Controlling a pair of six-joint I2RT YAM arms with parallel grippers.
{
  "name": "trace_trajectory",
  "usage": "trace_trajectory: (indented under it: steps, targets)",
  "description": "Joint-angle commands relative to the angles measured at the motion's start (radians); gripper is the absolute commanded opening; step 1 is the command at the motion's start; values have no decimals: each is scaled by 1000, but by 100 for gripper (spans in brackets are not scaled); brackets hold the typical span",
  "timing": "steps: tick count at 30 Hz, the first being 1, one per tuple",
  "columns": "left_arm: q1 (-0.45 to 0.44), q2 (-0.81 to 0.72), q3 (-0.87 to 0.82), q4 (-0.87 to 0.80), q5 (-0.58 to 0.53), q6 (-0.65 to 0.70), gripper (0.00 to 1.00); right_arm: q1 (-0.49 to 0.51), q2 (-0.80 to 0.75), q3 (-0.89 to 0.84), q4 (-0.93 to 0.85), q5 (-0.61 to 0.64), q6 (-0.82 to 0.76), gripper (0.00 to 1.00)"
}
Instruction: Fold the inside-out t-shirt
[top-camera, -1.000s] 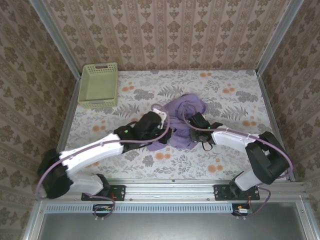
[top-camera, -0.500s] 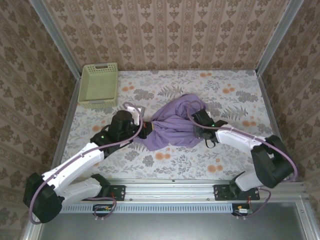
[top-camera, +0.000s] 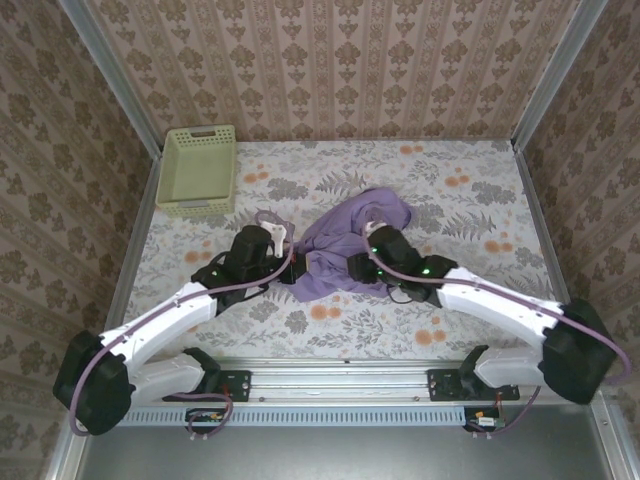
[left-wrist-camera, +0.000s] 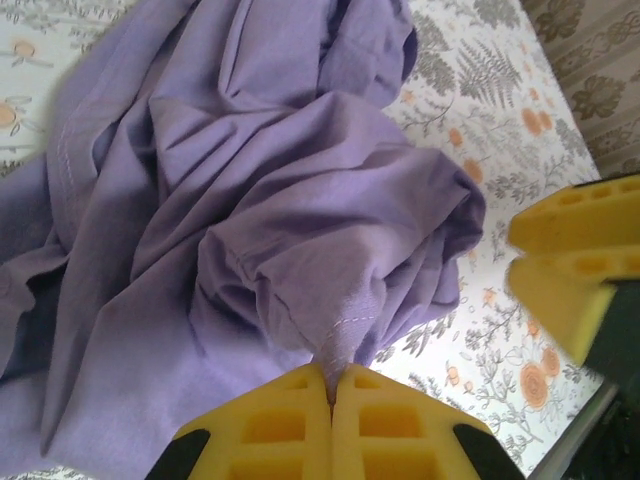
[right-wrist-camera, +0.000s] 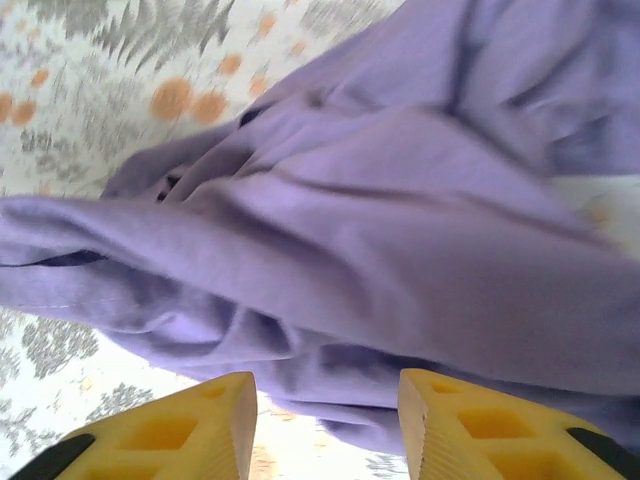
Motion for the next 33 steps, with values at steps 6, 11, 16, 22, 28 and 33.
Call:
trace_trajectory:
  steps: [6, 11, 16, 22, 28, 33]
  targets:
    - [3, 31, -80, 7, -29, -52, 4, 108, 258, 128, 14, 151, 154, 50]
    - [1, 15, -116, 47, -17, -74, 6, 106, 350, 168, -53, 248, 226, 57]
    - [-1, 27, -137, 85, -13, -81, 9, 106, 378, 185, -21, 191, 180, 37]
    - [5, 65, -100, 47, -73, -77, 11, 167, 255, 154, -97, 278, 111, 12]
    - [6, 83, -87, 38, -101, -78, 12, 265, 96, 26, -141, 328, 109, 5]
    - [4, 117, -86, 39, -86, -70, 14, 330, 31, -116, -113, 328, 187, 15]
